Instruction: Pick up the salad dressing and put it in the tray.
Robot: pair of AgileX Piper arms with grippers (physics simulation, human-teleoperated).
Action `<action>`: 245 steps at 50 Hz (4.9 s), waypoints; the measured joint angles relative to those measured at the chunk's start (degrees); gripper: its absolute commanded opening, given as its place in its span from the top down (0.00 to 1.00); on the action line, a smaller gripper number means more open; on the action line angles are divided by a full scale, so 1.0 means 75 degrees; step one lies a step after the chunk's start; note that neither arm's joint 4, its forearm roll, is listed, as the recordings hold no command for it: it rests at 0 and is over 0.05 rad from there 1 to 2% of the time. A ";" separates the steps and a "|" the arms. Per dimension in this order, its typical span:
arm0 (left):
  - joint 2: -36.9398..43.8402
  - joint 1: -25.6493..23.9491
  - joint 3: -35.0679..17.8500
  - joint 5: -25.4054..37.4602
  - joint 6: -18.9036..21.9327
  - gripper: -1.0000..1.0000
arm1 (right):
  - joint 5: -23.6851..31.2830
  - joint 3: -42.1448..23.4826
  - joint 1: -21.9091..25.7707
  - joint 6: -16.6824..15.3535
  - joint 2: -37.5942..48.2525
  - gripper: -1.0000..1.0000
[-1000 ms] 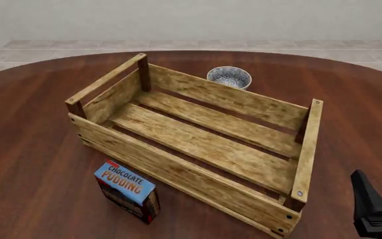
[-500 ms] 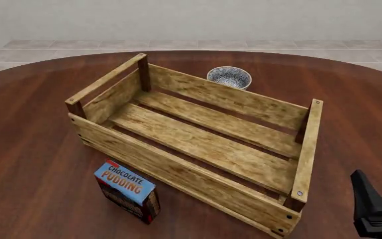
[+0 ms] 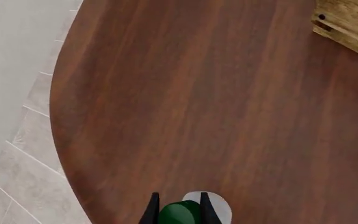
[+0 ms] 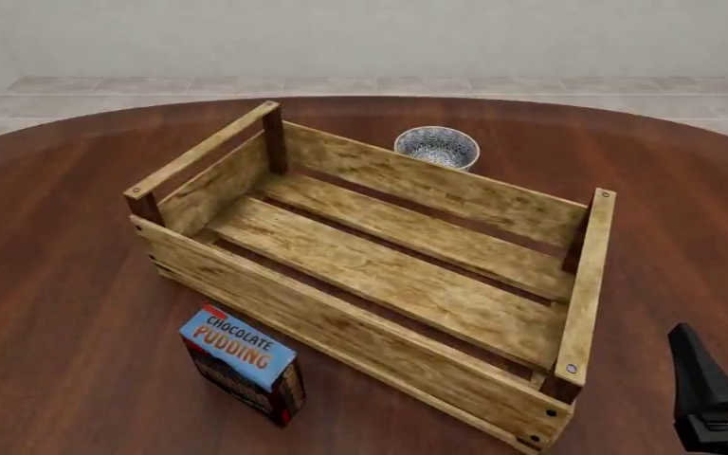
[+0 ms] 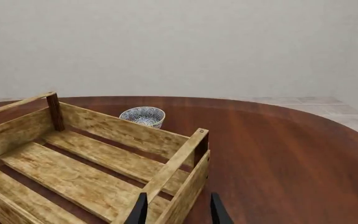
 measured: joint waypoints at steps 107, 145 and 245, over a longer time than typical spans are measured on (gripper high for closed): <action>0.0297 -0.3642 -0.7729 0.3547 -0.1295 1.00 | 0.0000 0.0000 0.0000 0.0000 0.0001 0.00; 0.1728 -0.6609 -0.8811 0.3025 -0.0732 1.00 | 0.0000 0.0000 0.0000 0.0000 0.0000 0.00; 0.6124 -0.8931 -0.6535 -0.1848 0.0310 1.00 | 0.0000 0.0000 0.0000 0.0000 0.0000 0.00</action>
